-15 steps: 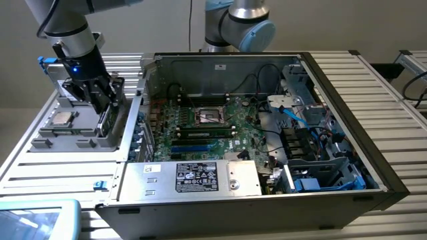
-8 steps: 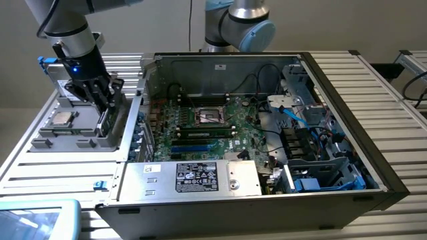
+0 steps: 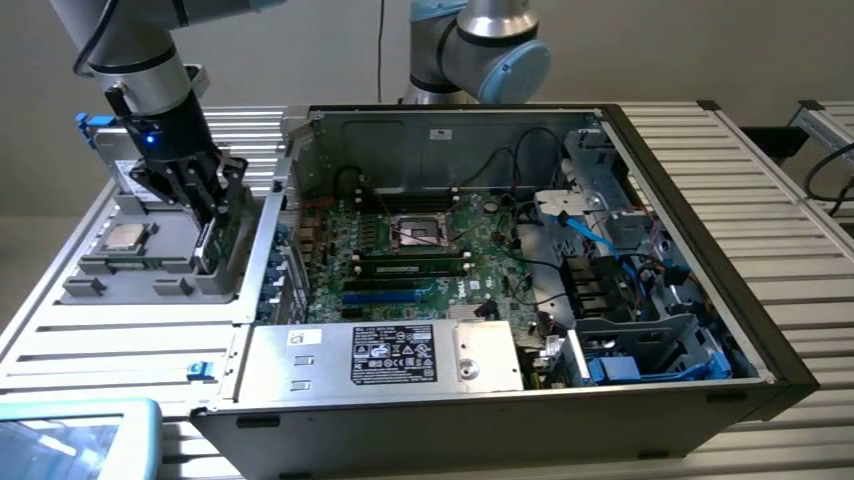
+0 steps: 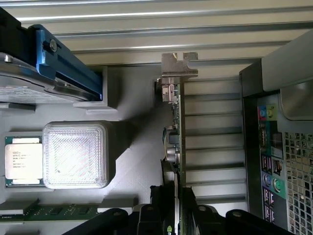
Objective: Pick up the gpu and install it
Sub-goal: 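Pick up the gpu and move the gpu toward the slot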
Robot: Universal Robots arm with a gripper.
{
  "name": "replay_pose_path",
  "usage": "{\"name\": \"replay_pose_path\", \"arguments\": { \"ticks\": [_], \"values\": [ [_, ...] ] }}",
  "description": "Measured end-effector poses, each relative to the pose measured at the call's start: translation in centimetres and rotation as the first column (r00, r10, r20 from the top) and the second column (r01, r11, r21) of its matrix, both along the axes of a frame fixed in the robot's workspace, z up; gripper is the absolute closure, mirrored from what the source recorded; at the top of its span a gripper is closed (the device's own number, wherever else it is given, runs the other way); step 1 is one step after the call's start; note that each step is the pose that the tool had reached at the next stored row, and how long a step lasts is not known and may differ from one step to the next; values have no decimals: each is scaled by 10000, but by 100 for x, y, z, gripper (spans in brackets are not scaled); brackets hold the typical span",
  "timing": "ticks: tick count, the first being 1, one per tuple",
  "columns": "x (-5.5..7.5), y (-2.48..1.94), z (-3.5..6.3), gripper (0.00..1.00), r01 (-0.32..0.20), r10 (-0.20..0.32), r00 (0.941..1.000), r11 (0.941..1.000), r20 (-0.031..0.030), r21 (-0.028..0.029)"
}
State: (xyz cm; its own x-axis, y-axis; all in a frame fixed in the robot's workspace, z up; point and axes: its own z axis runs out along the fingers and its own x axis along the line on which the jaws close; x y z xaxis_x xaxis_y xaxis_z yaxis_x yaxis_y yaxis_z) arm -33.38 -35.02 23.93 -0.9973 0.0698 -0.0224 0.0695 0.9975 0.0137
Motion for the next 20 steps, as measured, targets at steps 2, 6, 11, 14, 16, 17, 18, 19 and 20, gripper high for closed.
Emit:
{"name": "replay_pose_path", "arguments": {
  "ticks": [2,6,11,14,16,17,18,19,20],
  "values": [
    [-3,0,25,72,0,0,10000,10000,7,4],
    [-18,0,206,72,0,0,10000,10000,0,6],
    [-33,0,434,72,0,0,10000,10000,0,6],
    [-39,0,569,72,0,0,10000,10000,0,7],
    [-47,0,698,72,0,0,10000,10000,2,7],
    [-52,0,786,72,0,0,10000,10000,0,6],
    [-55,0,833,72,-1,1,10000,10000,1,7],
    [-57,0,880,72,-1,1,10000,10000,-1,6],
    [-59,0,922,72,-1,1,10000,10000,1,7]
  ]
}}
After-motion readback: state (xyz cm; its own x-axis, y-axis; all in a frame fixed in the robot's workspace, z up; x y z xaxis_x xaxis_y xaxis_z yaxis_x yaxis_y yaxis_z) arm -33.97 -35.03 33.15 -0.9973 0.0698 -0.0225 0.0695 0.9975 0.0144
